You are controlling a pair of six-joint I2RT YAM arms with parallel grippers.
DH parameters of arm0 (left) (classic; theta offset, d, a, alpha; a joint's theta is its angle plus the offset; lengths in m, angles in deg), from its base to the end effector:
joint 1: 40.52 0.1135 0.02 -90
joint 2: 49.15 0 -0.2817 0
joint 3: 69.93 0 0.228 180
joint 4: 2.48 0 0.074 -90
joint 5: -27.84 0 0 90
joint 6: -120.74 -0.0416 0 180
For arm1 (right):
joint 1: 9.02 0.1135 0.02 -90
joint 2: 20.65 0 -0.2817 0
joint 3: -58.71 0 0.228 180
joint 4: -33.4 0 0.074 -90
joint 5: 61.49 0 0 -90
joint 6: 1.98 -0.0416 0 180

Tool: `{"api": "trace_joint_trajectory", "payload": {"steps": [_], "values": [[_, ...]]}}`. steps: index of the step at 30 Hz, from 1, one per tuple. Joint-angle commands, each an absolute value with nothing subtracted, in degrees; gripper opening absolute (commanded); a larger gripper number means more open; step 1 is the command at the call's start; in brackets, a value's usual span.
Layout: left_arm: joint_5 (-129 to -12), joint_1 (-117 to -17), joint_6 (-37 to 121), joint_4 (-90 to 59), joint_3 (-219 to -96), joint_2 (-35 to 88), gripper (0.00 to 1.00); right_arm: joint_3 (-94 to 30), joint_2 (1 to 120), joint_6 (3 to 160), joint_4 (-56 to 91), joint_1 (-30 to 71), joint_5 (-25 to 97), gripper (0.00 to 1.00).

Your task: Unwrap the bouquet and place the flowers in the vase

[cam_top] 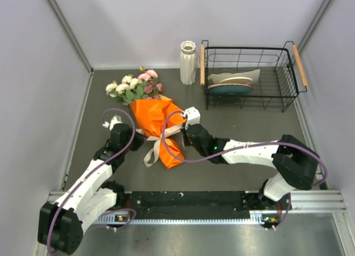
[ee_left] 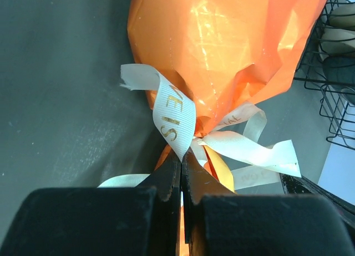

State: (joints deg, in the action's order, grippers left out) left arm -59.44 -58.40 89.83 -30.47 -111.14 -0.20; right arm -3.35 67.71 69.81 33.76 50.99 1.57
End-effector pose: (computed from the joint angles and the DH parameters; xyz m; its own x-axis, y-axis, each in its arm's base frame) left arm 0.1479 -0.0456 0.2278 -0.5172 -0.7337 -0.4408 -0.3381 0.6482 -0.6822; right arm 0.1744 0.2645 0.2455 -0.3853 -0.1104 -0.9161 -0.4717 0.8769 0.0928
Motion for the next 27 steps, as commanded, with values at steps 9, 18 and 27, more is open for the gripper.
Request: {"api": "trace_joint_trajectory", "payload": {"steps": [9, 18, 27], "values": [[-55.0, -57.7, 93.9, -35.2, -109.4, -3.6, 0.0, 1.0, 63.5, 59.0, 35.2, 48.4, 3.6, 0.0], [-54.0, -57.7, 91.6, -36.8, -110.8, -4.5, 0.0, 3.9, 59.2, 61.5, 30.8, 47.4, 0.2, 0.0], [-44.2, -52.9, 94.9, -49.5, -113.2, -5.5, 0.0, 5.7, 57.8, 52.4, 25.4, 39.2, -7.8, 0.0]]}}
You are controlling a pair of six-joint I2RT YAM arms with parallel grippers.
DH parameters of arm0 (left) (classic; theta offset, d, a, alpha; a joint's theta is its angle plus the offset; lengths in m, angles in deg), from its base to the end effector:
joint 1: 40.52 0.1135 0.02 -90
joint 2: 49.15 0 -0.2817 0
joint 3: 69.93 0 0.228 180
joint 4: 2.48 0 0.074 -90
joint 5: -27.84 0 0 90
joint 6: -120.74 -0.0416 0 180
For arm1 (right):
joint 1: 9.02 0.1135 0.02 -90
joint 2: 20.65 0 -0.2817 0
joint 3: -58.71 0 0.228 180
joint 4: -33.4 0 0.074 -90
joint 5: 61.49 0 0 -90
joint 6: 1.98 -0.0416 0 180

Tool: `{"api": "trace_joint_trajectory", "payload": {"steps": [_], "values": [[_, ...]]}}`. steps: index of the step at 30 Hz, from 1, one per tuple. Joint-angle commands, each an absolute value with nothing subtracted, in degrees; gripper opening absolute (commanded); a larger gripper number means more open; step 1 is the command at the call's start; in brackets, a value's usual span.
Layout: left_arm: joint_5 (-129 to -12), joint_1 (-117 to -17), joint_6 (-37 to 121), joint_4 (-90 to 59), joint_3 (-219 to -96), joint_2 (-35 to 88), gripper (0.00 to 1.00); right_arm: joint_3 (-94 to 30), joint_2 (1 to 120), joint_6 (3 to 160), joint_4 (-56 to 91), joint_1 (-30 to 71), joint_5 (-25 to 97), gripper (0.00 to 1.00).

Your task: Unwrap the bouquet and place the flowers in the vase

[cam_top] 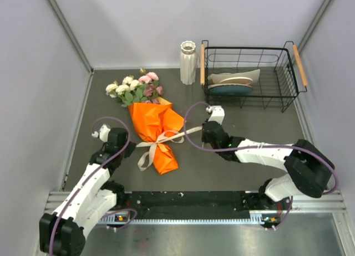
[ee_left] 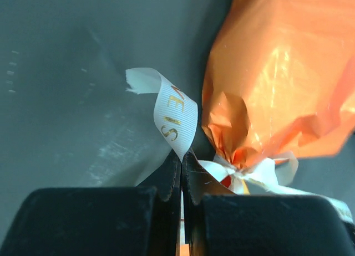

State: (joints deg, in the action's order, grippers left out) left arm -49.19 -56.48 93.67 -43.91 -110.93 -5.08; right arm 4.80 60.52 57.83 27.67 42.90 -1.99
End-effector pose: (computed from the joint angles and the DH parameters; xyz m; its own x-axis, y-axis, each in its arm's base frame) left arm 0.1246 -0.0259 0.2169 -0.4082 -0.7858 -0.4647 -0.5482 0.6180 -0.5635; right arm 0.1841 0.2007 0.2276 -0.4993 0.0653 -0.8640 -0.1904 0.9645 0.1829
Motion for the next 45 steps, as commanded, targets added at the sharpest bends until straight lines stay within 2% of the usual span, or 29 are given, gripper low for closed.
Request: {"api": "trace_joint_trajectory", "payload": {"steps": [1, 8, 20, 33, 42, 45], "values": [[-47.1, -51.6, 94.1, -48.3, -112.9, -4.9, 0.0, 6.3, 56.7, 51.3, 24.6, 37.1, -7.8, 0.0], [-53.9, -43.7, 88.9, -45.3, -111.8, 0.3, 0.0, 12.0, 48.6, 48.5, 23.3, 28.3, -9.6, 0.0], [-54.2, -41.7, 86.8, -44.1, -113.1, 2.1, 0.0, 14.1, 37.8, 49.3, 19.2, 8.8, -7.0, 0.0], [-50.7, -41.0, 84.4, -47.4, -116.7, 4.0, 0.0, 10.3, 39.9, 48.4, 21.2, -6.5, -3.3, 0.0], [-47.8, -41.0, 82.9, -49.7, -121.0, 7.2, 0.0, 8.7, 42.5, 52.1, 24.6, -10.9, -3.6, 0.0], [-43.7, -40.9, 84.1, -53.7, -123.0, 6.1, 0.0, 8.2, 43.4, 52.3, 25.2, -10.9, -3.1, 0.0]]}}
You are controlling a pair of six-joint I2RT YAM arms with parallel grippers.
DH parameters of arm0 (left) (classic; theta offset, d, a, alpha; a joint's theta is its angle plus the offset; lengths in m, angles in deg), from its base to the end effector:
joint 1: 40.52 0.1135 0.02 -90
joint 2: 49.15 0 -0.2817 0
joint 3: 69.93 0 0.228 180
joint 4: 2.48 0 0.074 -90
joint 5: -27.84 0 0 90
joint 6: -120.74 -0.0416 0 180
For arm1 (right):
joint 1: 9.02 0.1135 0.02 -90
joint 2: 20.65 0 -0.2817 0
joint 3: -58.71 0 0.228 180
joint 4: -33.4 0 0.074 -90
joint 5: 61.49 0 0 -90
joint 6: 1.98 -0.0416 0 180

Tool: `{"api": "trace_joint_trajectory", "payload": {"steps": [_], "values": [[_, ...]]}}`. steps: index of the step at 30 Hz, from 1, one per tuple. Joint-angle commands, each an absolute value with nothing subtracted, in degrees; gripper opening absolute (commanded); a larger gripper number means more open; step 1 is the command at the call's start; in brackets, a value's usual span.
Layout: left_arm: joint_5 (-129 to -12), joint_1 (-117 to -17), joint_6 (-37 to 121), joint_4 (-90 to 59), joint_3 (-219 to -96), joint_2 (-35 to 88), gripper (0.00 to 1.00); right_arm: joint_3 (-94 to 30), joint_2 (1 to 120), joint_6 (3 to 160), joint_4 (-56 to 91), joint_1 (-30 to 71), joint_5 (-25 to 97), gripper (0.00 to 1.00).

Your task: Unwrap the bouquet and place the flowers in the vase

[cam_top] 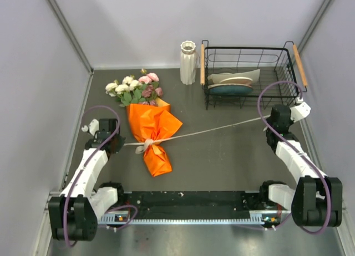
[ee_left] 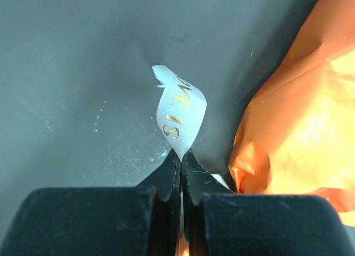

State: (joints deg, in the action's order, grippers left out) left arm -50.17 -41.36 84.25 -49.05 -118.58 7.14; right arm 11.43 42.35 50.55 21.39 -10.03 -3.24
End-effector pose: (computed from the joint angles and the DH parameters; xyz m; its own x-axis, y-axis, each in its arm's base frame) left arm 0.1568 0.0063 0.2245 -0.3962 -0.7807 -0.4833 -0.7158 0.5923 -0.3700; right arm 0.2080 -0.0256 0.2518 -0.0768 0.5187 -0.8515 0.6645 0.6633 0.3441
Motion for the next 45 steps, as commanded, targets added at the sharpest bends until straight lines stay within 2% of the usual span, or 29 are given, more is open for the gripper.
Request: {"api": "trace_joint_trajectory", "payload": {"steps": [1, 5, 13, 19, 23, 31, 36, 40, 44, 45], "values": [[-42.7, -41.0, 84.1, -54.3, -123.6, 4.7, 0.0, 8.0, 43.6, 52.3, 25.2, -10.9, -3.0, 0.0], [-37.7, -41.0, 83.8, -58.1, -127.4, 0.5, 0.0, 7.7, 44.7, 52.6, 25.4, -11.7, -2.2, 0.0], [-19.5, -41.0, 81.8, -68.1, -136.3, -9.1, 0.0, 7.0, 45.2, 52.3, 25.3, -13.3, -0.9, 0.0], [-13.6, -41.0, 77.9, -70.6, -144.2, -13.1, 0.0, 6.7, 44.9, 52.3, 25.2, -14.6, 0.1, 0.0], [-5.6, -41.0, 72.3, -69.4, -149.4, -14.7, 0.0, 6.7, 44.6, 52.2, 25.3, -15.3, 1.2, 0.0], [-1.1, -40.9, 62.0, -64.7, -155.1, -17.6, 0.0, 6.9, 44.0, 53.0, 25.7, -15.3, 1.7, 0.0], [-5.3, -41.0, 62.7, -64.5, -155.3, -17.3, 0.0, 7.1, 42.6, 53.7, 25.8, -15.3, 3.9, 0.0], [-16.5, -40.9, 59.6, -60.9, -151.9, -15.1, 0.0, 7.2, 41.1, 53.7, 25.9, -14.9, 8.1, 0.0], [-20.2, -41.0, 62.6, -63.9, -148.9, -12.5, 0.0, 6.5, 40.4, 54.7, 24.6, -11.3, 11.0, 0.0], [-20.9, -41.0, 62.5, -64.1, -148.1, -12.0, 0.05, 6.6, 40.2, 55.2, 24.5, -10.1, 11.9, 0.0]]}}
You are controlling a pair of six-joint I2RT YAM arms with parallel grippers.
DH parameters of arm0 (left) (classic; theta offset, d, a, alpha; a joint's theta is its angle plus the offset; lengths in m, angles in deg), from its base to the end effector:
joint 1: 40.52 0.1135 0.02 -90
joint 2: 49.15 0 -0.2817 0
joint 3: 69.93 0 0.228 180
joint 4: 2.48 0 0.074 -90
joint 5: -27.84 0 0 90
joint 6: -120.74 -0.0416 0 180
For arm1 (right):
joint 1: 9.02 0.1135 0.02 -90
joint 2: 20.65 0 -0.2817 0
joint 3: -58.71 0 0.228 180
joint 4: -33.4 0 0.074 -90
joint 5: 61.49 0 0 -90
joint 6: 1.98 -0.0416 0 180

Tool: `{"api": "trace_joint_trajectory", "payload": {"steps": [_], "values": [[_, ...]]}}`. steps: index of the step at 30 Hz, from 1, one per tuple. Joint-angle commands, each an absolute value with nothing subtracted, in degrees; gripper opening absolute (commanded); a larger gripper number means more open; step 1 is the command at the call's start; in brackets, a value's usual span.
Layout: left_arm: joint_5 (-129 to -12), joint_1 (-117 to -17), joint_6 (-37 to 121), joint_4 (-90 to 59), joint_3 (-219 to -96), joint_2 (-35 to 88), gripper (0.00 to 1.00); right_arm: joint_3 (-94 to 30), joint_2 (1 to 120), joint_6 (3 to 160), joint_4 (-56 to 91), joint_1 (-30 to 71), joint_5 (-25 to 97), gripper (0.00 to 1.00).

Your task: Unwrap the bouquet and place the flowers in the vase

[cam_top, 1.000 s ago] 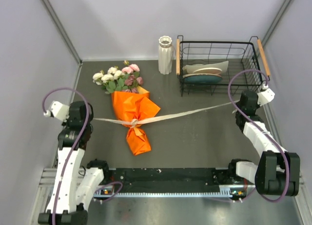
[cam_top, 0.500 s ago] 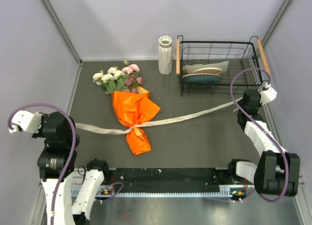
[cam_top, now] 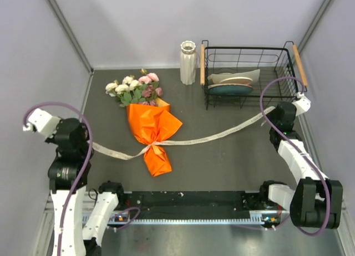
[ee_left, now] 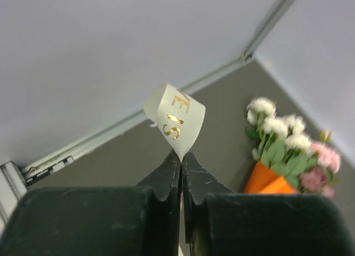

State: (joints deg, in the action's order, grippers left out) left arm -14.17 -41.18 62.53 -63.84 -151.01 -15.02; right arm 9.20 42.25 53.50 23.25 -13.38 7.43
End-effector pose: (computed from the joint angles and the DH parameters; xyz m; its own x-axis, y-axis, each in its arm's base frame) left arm 0.0414 0.0304 0.4128 0.1635 -0.3545 -0.9207 -0.7362 0.5774 -0.3531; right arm 0.2151 -0.0314 0.2664 -0.1016 0.5381 -0.8368 0.5550 0.7287 0.4012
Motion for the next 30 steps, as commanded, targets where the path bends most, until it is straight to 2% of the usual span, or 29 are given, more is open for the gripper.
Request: {"api": "trace_joint_trajectory", "payload": {"steps": [1, 2, 3, 5, 7, 8, 10, 11, 12, 13, 14, 15, 16, 17, 19, 22, 23, 25, 26, 28, 29, 30], "values": [[-21.5, -41.0, 62.5, -64.1, -146.6, -11.6, 0.16, 6.7, 39.9, 55.9, 24.3, -9.3, 11.9, 0.0], [-22.6, -41.0, 62.4, -64.5, -146.0, -11.2, 0.35, 6.8, 39.3, 56.6, 23.6, -5.2, 11.6, 0.0], [-23.0, -41.0, 62.8, -65.9, -145.5, -10.2, 0.65, 6.8, 39.2, 57.1, 22.1, -3.7, 11.9, 0.0], [-25.4, -41.0, 62.8, -67.4, -144.7, -9.3, 0.75, 6.8, 39.5, 58.9, 20.0, 2.0, 11.2, 0.0], [-30.0, -41.0, 61.7, -66.8, -143.5, -9.2, 0.8, 7.7, 39.7, 60.3, 18.9, 5.6, 11.5, 0.0], [-32.7, -41.0, 59.8, -66.2, -142.9, -9.3, 0.8, 7.9, 39.8, 61.4, 18.5, 8.6, 12.1, 0.0], [-45.3, -41.0, 57.5, -62.0, -141.5, -10.7, 0.79, 8.6, 40.3, 63.6, 18.5, 10.9, 15.9, 0.0], [-51.8, -40.9, 54.4, -59.4, -139.4, -11.3, 0.76, 8.1, 41.0, 68.6, 18.3, 11.5, 19.2, 0.16], [-66.6, -41.0, 53.0, -56.6, -137.9, -12.7, 0.73, 7.2, 42.3, 71.4, 16.4, 14.4, 24.4, 0.33], [-75.0, -41.0, 52.6, -50.1, -136.4, -13.0, 0.69, 5.4, 42.5, 73.4, 13.1, 16.9, 23.2, 0.53], [-81.6, -41.0, 54.4, -47.6, -133.3, -12.9, 0.67, 4.9, 42.5, 75.3, 12.2, 20.2, 20.1, 0.85], [-86.6, -41.0, 56.5, -45.9, -132.0, -11.0, 0.65, 4.4, 42.3, 76.4, 12.0, 25.6, 20.2, 0.95], [-95.0, -41.0, 58.6, -42.0, -130.6, -9.5, 0.61, 3.0, 42.4, 77.5, 12.4, 28.8, 20.2, 0.99], [-96.9, -41.8, 61.7, -41.0, -128.5, -7.6, 0.53, 1.6, 42.9, 78.8, 12.3, 31.6, 19.1, 0.99], [-96.0, -46.8, 62.0, -40.0, -127.0, -2.6, 0.52, -3.5, 47.3, 79.8, 12.3, 38.5, 20.4, 0.99], [-90.8, -54.0, 59.5, -39.3, -125.4, 1.3, 0.51, -11.3, 58.7, 77.4, 16.1, 41.2, 34.7, 0.95], [-90.5, -54.8, 59.7, -37.2, -123.7, 2.1, 0.51, -13.0, 61.3, 74.4, 20.0, 41.4, 42.2, 0.88], [-88.5, -55.0, 61.0, -36.3, -121.8, 5.1, 0.38, -15.2, 66.3, 70.5, 25.4, 41.4, 48.5, 0.79], [-85.7, -55.0, 61.6, -36.2, -121.1, 6.3, 0.35, -15.4, 70.0, 66.9, 31.8, 41.3, 51.3, 0.67], [-80.6, -55.0, 62.5, -37.1, -121.3, 10.1, 0.26, -16.7, 74.4, 63.3, 36.4, 41.5, 53.8, 0.49], [-76.9, -55.0, 63.9, -36.8, -121.4, 11.0, 0.22, -17.4, 79.1, 59.6, 38.3, 41.7, 56.3, 0.32], [-75.4, -55.0, 64.6, -34.7, -121.1, 12.5, 0.19, -18.1, 81.2, 57.7, 42.5, 41.9, 57.9, 0.26]]}}
